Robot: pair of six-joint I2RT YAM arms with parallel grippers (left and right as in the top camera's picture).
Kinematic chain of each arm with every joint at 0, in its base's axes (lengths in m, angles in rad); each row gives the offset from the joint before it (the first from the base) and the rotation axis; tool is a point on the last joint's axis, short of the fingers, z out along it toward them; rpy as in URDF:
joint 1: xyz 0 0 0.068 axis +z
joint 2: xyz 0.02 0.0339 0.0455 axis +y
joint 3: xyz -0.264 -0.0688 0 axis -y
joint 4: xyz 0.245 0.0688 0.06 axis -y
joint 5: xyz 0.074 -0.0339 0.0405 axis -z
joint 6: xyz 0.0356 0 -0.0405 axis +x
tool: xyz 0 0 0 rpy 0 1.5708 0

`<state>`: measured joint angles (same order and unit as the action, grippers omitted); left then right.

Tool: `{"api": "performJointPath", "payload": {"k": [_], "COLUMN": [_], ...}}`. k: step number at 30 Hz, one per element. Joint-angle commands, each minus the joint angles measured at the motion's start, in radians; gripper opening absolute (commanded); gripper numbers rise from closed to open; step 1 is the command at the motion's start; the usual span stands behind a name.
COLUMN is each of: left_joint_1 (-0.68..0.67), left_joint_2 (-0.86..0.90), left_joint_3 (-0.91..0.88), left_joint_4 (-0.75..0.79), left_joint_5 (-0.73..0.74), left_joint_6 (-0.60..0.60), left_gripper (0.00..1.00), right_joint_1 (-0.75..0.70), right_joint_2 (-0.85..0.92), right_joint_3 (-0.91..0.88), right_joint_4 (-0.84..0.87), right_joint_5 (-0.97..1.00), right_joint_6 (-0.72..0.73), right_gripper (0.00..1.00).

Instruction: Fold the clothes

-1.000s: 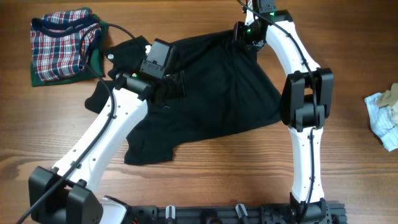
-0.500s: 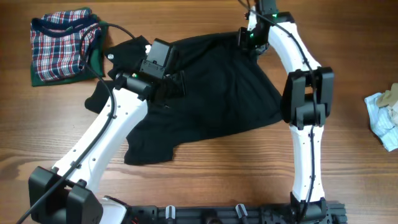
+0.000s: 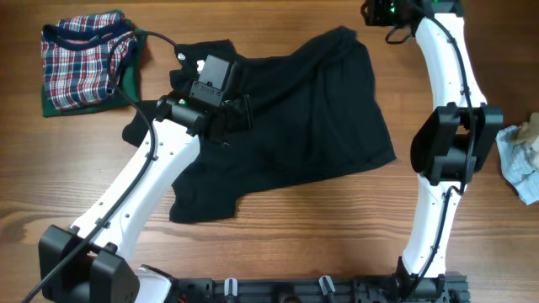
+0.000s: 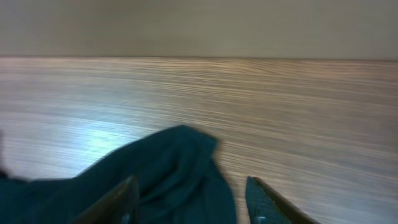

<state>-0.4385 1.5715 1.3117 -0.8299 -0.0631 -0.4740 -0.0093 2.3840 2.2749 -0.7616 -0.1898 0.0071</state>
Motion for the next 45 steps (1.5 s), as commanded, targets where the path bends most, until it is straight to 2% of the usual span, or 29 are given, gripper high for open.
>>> {"api": "performJointPath", "payload": {"k": [1, 4, 8, 10, 12, 16, 18, 19, 22, 31, 45], "left_joint_1": [-0.005, -0.005, -0.007, -0.006, 0.005, 0.047, 0.065, 0.071, 0.072, 0.072, 0.072], "left_joint_2": [0.000, 0.000, 0.000, 0.000, 0.000, 0.000, 0.000, 0.000, 0.000, 0.000, 0.000], "left_joint_3": [0.014, 0.014, 0.014, 0.014, 0.014, 0.014, 0.014, 0.014, 0.014, 0.014, 0.014], "left_joint_4": [0.003, 0.002, -0.001, -0.009, -0.024, -0.040, -0.041, -0.047, -0.051, -0.051, -0.051], "left_joint_5": [-0.017, -0.016, -0.013, -0.014, -0.018, -0.018, -0.018, -0.018, -0.018, -0.018, -0.018], "left_joint_6": [-0.006, -0.006, -0.006, -0.026, -0.090, -0.214, -0.224, -0.223, -0.223, -0.223, -0.222], "left_gripper": [0.64, 0.64, 0.65, 0.65, 0.64, 0.63, 0.63, 0.63, 0.63, 0.64, 0.64], "right_joint_1": [-0.022, -0.015, 0.064, 0.124, 0.176, 0.270, 0.298, 0.308, 0.310, 0.310, 0.305], "right_joint_2": [-0.030, -0.046, -0.045, -0.045, -0.045, -0.042, -0.037, -0.033, -0.033, -0.031, -0.007], "right_joint_3": [0.020, 0.020, 0.015, 0.014, 0.005, -0.032, -0.068, -0.091, -0.128, -0.245, -0.274], "right_joint_4": [-0.053, -0.235, -0.443, -0.497, -0.531, -0.525, -0.488, -0.471, -0.438, -0.321, -0.282], "right_joint_5": [0.055, -0.067, -0.065, -0.035, -0.018, 0.125, 0.158, 0.217, 0.307, 0.302, 0.351], "right_joint_6": [0.071, 0.035, -0.060, -0.056, -0.023, 0.077, 0.086, 0.135, 0.194, 0.175, 0.169], "right_gripper": [0.73, 0.91, 0.93, 0.88, 0.80, 0.68, 0.64, 0.60, 0.58, 0.56, 0.30]}}
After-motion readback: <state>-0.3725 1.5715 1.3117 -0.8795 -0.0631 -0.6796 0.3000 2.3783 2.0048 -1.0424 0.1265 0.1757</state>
